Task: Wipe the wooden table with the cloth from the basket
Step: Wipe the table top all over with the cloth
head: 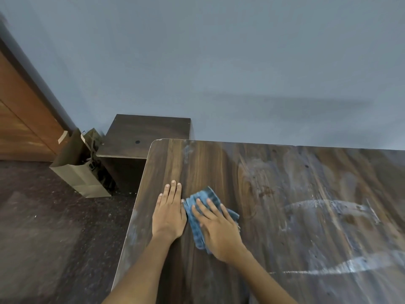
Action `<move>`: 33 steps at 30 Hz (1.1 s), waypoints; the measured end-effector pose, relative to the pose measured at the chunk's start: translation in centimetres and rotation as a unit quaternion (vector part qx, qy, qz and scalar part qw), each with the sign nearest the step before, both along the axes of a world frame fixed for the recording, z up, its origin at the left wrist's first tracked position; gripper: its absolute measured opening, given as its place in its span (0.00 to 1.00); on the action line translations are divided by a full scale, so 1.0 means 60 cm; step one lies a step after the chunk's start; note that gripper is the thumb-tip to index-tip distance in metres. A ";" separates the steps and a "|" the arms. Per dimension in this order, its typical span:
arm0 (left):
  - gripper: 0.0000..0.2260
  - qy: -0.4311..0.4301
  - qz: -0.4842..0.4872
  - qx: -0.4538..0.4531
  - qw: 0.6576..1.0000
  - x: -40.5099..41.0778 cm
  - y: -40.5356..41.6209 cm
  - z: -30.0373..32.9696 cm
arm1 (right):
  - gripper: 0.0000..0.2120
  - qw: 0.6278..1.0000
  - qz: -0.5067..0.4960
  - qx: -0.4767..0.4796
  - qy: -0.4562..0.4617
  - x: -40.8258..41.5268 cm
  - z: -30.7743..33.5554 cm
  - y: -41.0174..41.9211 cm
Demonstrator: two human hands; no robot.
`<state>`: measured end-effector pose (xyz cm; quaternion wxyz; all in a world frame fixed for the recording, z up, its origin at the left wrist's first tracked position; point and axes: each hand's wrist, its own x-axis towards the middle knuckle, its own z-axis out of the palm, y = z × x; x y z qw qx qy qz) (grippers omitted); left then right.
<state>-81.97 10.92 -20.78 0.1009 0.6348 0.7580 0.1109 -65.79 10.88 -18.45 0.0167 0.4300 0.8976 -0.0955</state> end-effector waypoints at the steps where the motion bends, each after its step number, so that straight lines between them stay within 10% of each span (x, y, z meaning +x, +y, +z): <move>1: 0.32 -0.006 0.001 0.004 1.000 0.000 -0.003 -0.001 | 0.25 1.000 -0.009 0.006 0.001 0.015 -0.003 -0.008; 10: 0.29 -0.011 0.017 0.026 0.999 0.012 -0.043 -0.008 | 0.27 0.987 -0.155 -0.035 -0.022 -0.001 0.018 0.081; 19: 0.26 -0.006 0.010 0.044 0.999 0.012 -0.068 -0.013 | 0.35 0.999 -0.003 -0.003 -0.046 0.066 -0.008 -0.093; 26: 0.28 -0.015 0.003 0.041 0.999 0.017 -0.096 -0.011 | 0.31 0.978 -0.202 -0.022 -0.050 0.040 0.020 0.010; 33: 0.25 0.002 0.009 0.037 0.999 0.019 -0.123 -0.012 | 0.34 0.997 0.019 -0.027 -0.072 0.044 0.000 -0.129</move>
